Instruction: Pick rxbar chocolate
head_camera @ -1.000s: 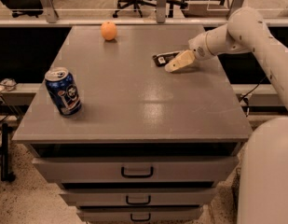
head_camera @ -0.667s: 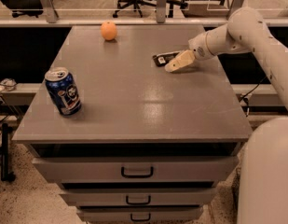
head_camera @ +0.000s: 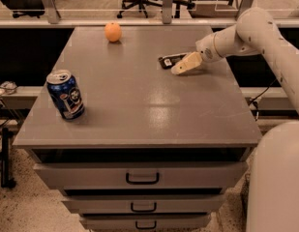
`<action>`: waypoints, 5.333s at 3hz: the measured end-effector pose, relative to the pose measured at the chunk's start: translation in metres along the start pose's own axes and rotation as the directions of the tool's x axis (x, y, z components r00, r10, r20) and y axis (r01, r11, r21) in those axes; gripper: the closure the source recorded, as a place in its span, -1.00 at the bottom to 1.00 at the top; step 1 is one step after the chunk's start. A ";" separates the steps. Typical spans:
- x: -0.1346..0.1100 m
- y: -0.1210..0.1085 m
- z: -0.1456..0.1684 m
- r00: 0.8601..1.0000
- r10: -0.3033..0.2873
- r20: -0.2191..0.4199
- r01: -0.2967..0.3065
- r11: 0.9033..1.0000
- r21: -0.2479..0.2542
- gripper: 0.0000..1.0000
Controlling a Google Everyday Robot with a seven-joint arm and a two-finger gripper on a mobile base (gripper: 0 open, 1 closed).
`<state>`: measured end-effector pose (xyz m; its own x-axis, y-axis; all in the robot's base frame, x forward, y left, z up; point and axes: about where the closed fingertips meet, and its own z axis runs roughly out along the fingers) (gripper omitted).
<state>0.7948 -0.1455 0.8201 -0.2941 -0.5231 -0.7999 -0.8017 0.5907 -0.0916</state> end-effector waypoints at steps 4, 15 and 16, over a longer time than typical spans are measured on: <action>-0.008 -0.001 -0.006 1.000 0.000 0.000 0.000 1.000 0.000 0.69; -0.173 0.025 -0.142 0.949 -0.292 0.118 0.233 0.903 0.362 1.00; -0.173 0.025 -0.142 0.949 -0.292 0.118 0.233 0.903 0.362 1.00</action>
Offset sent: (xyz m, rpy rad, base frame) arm -0.0445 0.0520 0.2170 -0.2955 -0.3356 -0.0796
